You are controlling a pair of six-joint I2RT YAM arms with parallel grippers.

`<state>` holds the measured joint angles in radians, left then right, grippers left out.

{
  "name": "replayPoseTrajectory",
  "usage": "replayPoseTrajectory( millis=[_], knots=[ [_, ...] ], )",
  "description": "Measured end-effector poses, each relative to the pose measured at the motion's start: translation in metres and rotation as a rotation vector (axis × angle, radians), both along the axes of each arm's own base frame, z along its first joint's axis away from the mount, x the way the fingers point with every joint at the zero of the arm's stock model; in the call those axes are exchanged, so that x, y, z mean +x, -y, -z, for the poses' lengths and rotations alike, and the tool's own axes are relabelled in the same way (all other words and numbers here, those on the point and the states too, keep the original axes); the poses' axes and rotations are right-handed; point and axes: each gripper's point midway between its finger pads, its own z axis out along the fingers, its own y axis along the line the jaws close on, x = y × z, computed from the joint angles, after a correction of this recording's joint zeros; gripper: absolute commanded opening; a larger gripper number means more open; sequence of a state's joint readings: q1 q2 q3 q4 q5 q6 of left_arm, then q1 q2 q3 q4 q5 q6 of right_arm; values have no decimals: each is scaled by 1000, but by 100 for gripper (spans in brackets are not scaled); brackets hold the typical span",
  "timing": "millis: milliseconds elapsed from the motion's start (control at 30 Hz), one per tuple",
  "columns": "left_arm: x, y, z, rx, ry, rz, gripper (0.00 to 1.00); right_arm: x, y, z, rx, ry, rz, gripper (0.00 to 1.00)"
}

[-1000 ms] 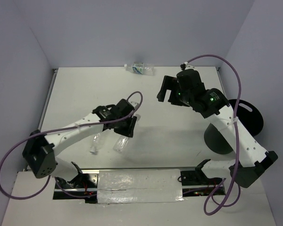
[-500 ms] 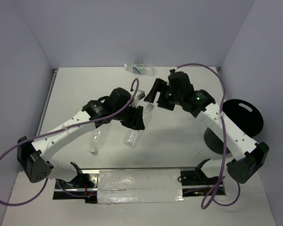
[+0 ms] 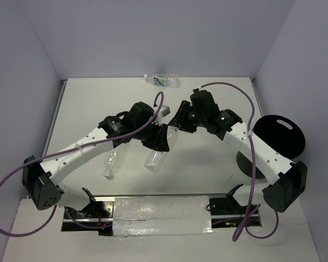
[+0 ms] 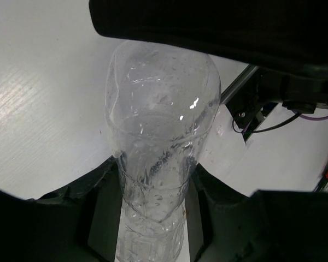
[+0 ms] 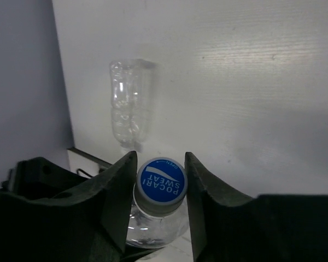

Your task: Put the plastic bottles in the bin

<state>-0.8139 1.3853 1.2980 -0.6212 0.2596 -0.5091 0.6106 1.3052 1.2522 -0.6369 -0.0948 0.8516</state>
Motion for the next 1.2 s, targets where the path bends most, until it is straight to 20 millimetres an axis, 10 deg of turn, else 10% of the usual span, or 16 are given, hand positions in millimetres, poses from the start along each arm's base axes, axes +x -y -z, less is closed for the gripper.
replayPoseTrajectory(
  millis=[200,467,733,967,1200],
  knots=[
    [2,3,3,10,-9,4,99,0,-1,-1,17,2,18,4],
    [11,5,-28,-8,44,-7,99,27,41,-60,-162,188,155,3],
    [53,-52,-84,-21,192,-190,99,48,183,-194,-506,522,618,3],
    [103,-153,-79,99,208,-534,99,-20,314,-245,-817,596,998,3],
    [108,-172,-69,137,187,-591,99,-101,376,-253,-987,609,1253,2]
  ],
)
